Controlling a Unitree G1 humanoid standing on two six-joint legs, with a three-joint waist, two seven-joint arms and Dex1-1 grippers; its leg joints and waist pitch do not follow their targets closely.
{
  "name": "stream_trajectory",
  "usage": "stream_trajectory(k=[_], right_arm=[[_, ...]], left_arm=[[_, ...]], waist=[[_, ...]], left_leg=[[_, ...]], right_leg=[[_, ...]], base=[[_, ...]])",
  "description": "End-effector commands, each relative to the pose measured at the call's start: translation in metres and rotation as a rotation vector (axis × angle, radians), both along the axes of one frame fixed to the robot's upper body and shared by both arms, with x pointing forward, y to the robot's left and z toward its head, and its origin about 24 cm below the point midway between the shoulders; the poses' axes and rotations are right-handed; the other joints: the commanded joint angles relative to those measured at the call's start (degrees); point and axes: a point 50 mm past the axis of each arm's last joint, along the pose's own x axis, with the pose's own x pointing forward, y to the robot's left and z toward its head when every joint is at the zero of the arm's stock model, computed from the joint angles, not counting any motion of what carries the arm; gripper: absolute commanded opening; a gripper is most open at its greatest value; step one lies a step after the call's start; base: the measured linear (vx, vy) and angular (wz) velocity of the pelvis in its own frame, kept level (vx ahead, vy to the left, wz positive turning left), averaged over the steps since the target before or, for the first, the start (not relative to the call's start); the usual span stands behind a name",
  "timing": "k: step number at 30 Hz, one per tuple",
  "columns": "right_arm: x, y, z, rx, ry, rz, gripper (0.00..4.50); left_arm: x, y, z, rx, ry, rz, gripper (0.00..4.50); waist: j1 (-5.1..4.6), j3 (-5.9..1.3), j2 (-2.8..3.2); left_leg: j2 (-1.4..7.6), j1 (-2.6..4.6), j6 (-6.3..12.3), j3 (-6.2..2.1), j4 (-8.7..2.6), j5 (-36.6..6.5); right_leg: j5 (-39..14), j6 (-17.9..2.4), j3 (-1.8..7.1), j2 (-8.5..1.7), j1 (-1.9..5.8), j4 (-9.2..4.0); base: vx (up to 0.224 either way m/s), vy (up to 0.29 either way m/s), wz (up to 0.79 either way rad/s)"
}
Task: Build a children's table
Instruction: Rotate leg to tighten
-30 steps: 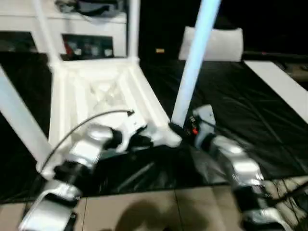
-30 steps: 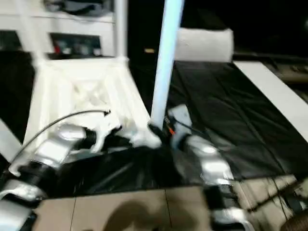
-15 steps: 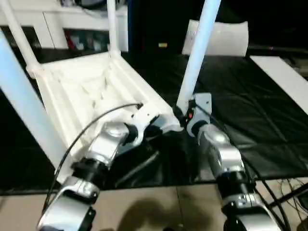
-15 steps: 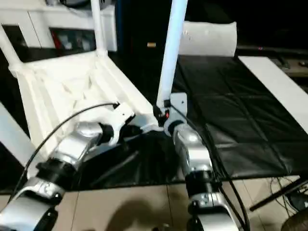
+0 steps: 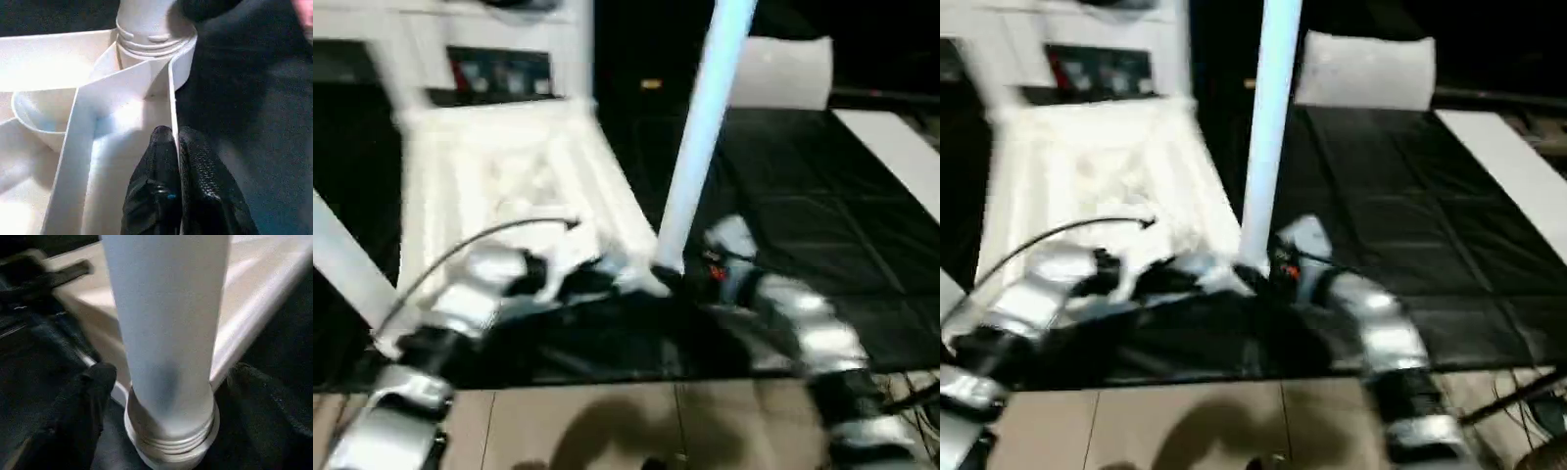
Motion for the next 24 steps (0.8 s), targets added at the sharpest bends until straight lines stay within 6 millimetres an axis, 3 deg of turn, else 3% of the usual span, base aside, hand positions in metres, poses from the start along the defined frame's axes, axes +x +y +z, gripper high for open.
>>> stream_trajectory(k=[1,5,8,9,13,15,18,20,23,24], right_arm=[[-0.004,-0.003,0.010,0.026,-0.002,0.122,4.03],[-0.007,-0.010,0.017,-0.016,-0.043,0.314,4.03],[-0.007,-0.011,0.017,-0.041,-0.012,0.400,4.03],[-0.007,-0.011,0.017,-0.048,-0.001,0.423,3.76],[-0.005,-0.008,0.016,-0.060,0.031,0.500,3.63],[-0.004,-0.005,0.015,-0.065,0.039,0.532,3.25],[-0.003,-0.002,0.015,-0.062,0.043,0.555,3.21],[-0.003,0.000,0.015,-0.059,0.047,0.569,2.82],[-0.003,0.002,0.015,-0.054,0.051,0.586,2.79],[-0.003,0.002,0.014,-0.052,0.052,0.591,2.44]], left_arm=[[-0.007,-0.011,-0.002,-0.008,0.027,-0.137,0.00],[-0.012,-0.005,-0.003,0.046,0.058,-0.250,0.00],[-0.015,-0.003,-0.002,0.063,0.083,-0.314,0.00],[-0.015,-0.003,-0.002,0.069,0.087,-0.332,0.00],[-0.017,0.000,-0.002,0.105,0.093,-0.394,0.00],[-0.016,0.001,-0.002,0.119,0.093,-0.410,0.00],[-0.016,0.001,-0.002,0.128,0.093,-0.422,0.00],[-0.016,0.001,-0.001,0.130,0.093,-0.427,0.00],[-0.016,0.002,-0.001,0.136,0.092,-0.434,0.00],[-0.016,0.002,-0.002,0.136,0.092,-0.436,0.00]], waist=[[-0.31,-3.81,0.31],[0.20,-3.93,-0.18],[0.22,-3.94,-0.24],[0.36,-3.94,-0.14],[0.63,-4.08,-0.26],[0.81,-4.04,-0.38],[1.01,-4.10,-0.49],[1.23,-4.15,-0.57],[1.53,-4.18,-0.52],[1.57,-4.20,-0.53]], left_leg=[[2.70,-0.35,5.58,-0.05,-4.07,-6.53],[2.46,-0.54,5.94,0.05,-3.79,-5.89],[2.54,-0.50,5.52,0.01,-3.83,-5.08],[2.67,-0.36,5.49,0.07,-3.80,-4.81],[2.91,-0.36,5.43,0.16,-3.76,-4.19],[2.91,-0.37,5.06,0.24,-3.74,-5.04],[2.99,-0.34,4.44,0.28,-3.71,-5.18],[3.00,-0.38,4.37,0.31,-3.70,-4.56],[3.02,-0.38,4.38,0.37,-3.67,-4.10],[3.01,-0.37,4.34,0.37,-3.67,-4.05]], right_leg=[[-15.21,-9.92,3.65,-4.25,3.76,-4.29],[-15.69,-9.79,3.59,-4.38,3.90,-4.21],[-16.24,-9.91,3.53,-4.30,3.90,-4.09],[-15.78,-10.26,3.53,-4.30,3.76,-4.07],[-13.24,-11.30,3.41,-4.23,3.79,-3.64],[-14.41,-11.07,3.43,-4.35,3.81,-3.71],[-14.84,-10.89,3.48,-4.42,3.79,-3.67],[-14.24,-10.83,3.49,-4.39,3.84,-3.55],[-13.45,-10.84,3.48,-4.36,3.82,-3.47],[-13.45,-10.79,3.48,-4.37,3.84,-3.46]], base=[[0.000,0.000,0.00],[0.000,0.000,0.00],[0.000,0.000,0.00],[0.000,0.000,0.00],[0.000,0.000,0.00],[0.000,0.000,0.00],[0.000,0.000,0.00],[0.000,0.000,0.00],[0.000,0.000,0.00],[0.000,0.000,0.00]])
